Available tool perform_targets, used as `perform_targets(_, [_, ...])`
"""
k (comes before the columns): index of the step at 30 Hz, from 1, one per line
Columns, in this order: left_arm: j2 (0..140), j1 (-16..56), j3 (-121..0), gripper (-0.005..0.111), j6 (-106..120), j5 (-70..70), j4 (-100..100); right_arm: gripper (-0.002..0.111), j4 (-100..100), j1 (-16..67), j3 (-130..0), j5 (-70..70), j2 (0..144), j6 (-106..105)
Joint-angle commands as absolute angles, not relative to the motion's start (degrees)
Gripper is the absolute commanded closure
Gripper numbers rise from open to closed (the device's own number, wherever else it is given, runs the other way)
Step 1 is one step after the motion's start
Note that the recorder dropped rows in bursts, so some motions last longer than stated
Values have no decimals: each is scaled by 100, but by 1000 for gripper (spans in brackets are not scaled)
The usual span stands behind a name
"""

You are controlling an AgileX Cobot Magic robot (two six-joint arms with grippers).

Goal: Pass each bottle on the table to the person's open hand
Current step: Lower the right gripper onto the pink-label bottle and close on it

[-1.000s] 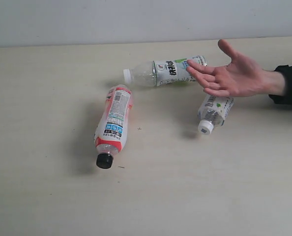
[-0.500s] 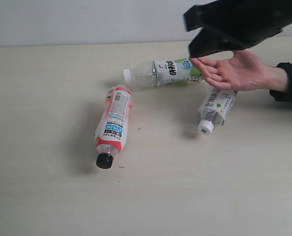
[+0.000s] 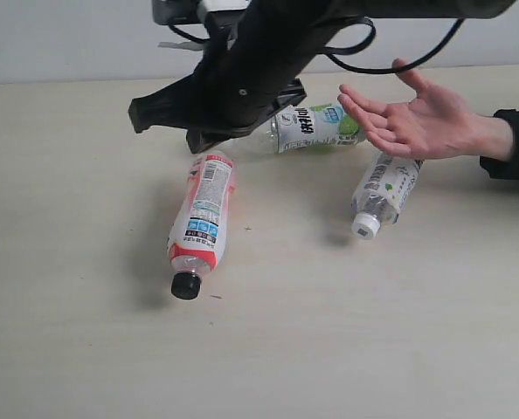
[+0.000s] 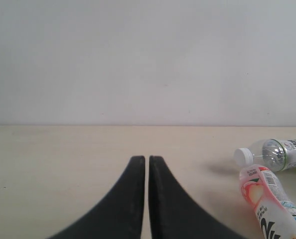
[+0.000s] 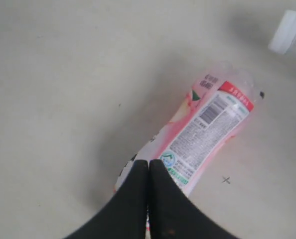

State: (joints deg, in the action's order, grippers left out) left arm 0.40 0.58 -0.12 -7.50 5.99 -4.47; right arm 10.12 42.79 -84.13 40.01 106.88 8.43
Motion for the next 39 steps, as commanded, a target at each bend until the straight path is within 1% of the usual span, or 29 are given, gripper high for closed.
perform_targets(1, [0, 45, 0, 101, -742, 588, -469, 108, -701, 4674, -8914, 4140, 11017, 2371])
perform_targets(5, [0, 45, 0, 101, -742, 588, -469, 107, -766, 4733, -9036, 4191, 11217, 2763])
perform_targets(8, [0, 45, 0, 101, -742, 588, -469, 94, -767, 4733, -9036, 4323, 11390, 3050])
perform_targets(10, [0, 45, 0, 101, -742, 588, -469, 78, -780, 4733, -9036, 4400, 11500, 3165])
perform_targets(12, [0, 45, 0, 101, -742, 588, -469, 60, -780, 4733, -9036, 4400, 11608, 3291])
perform_targets(14, [0, 45, 0, 101, -742, 588, -469, 39, -818, 4733, -9036, 4357, 11682, 3427])
perform_targets(15, [0, 45, 0, 101, -742, 588, -469, 32, -838, 4733, -9036, 4357, 11728, 3537])
perform_targets(16, [0, 45, 0, 101, -742, 588, -469, 27, -985, 4733, -9036, 4357, 11771, 3726])
perform_targets(17, [0, 45, 0, 101, -742, 588, -469, 26, -1165, 4733, -9036, 4357, 11803, 3954])
perform_targets(23, [0, 45, 0, 101, -742, 588, -469, 26, -1999, 4733, -9036, 4165, 12049, 5129])
perform_targets(29, [0, 45, 0, 101, -742, 588, -469, 26, -2021, 4733, -9060, 3666, 12311, 5329])
perform_targets(39, [0, 45, 0, 101, -742, 588, -469, 27, -2004, 4733, -9122, 3627, 12783, 5363])
